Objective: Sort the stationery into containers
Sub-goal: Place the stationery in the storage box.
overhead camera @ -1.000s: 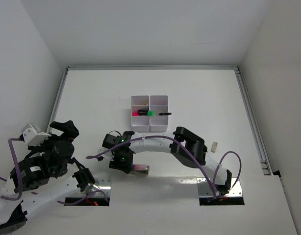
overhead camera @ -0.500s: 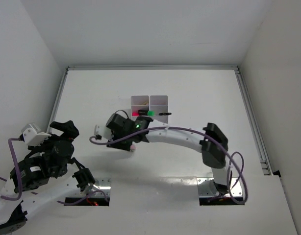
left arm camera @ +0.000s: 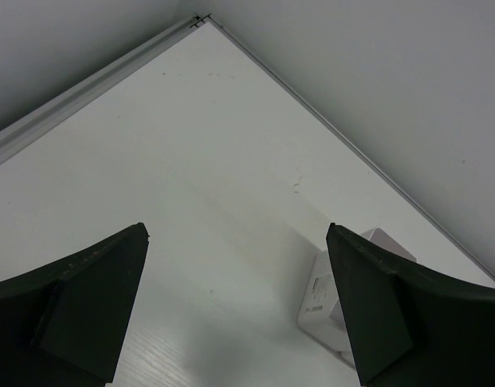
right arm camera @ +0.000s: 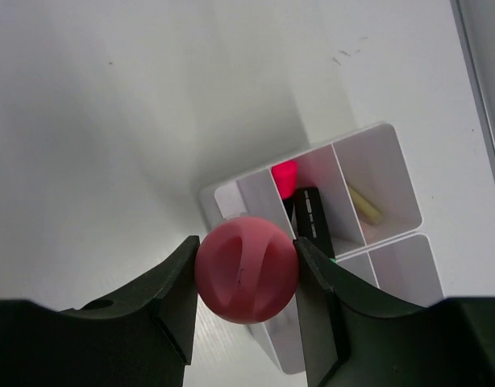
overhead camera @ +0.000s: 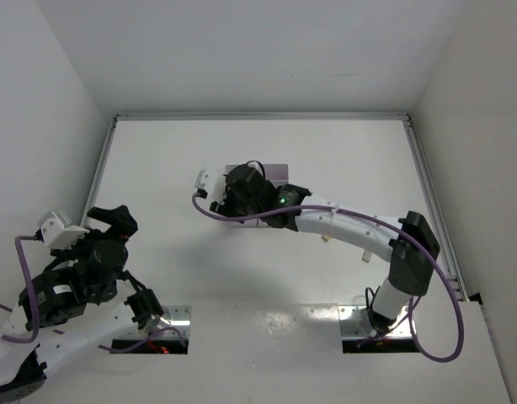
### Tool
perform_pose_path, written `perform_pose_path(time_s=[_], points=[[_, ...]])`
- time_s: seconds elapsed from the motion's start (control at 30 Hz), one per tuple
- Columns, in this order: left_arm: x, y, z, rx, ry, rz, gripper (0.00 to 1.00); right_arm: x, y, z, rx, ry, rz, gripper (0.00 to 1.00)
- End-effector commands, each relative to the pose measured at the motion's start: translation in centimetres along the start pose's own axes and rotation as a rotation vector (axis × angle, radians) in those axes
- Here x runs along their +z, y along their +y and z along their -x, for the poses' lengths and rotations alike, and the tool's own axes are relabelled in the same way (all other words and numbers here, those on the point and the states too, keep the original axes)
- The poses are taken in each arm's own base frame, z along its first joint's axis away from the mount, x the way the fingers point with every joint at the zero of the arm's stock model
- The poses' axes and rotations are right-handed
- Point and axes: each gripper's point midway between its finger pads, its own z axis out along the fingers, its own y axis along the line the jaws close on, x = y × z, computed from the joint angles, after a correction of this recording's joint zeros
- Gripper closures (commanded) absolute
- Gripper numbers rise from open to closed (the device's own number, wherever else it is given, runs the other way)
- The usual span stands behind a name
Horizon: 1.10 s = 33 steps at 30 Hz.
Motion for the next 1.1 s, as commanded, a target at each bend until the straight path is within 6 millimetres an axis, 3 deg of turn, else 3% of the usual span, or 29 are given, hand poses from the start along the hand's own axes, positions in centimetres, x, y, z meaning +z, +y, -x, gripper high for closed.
perform_pose_path(time_s=[0.0, 0.23, 0.57, 0.67, 0.7, 0.93, 1.07], points=[[0.1, -0.9, 0.5, -0.043, -0.013, 0.000, 0.01, -1.1, -2.8, 3.2, 0.038, -0.134, -0.065, 1.00], [0.1, -1.0, 0.0, -0.025, -0.002, 0.001, 0.01, -0.5, -4.8, 2.2, 0.103, -0.140, -0.065, 1.00], [0.1, -0.7, -0.1, -0.034, -0.003, -0.002, 0.01, 0.4, -4.0, 2.0, 0.167, -0.148, 0.044, 1.00], [0.1, -0.7, -0.1, -0.034, -0.003, -0.002, 0.01, 1.1, -2.9, 1.1, 0.176, -0.119, 0.090, 1.00], [0.1, -0.7, -0.1, -0.034, -0.003, -0.002, 0.01, 1.0, -3.5, 1.2, 0.181, -0.124, 0.080, 1.00], [0.1, -0.4, 0.0, -0.044, -0.003, -0.002, 0.01, 2.4, -2.7, 0.0, 0.192, -0.086, 0.096, 1.00], [0.0, -0.3, 0.0, -0.035, -0.002, 0.001, 0.01, 2.8, -3.6, -0.2, 0.188, -0.086, 0.064, 1.00]])
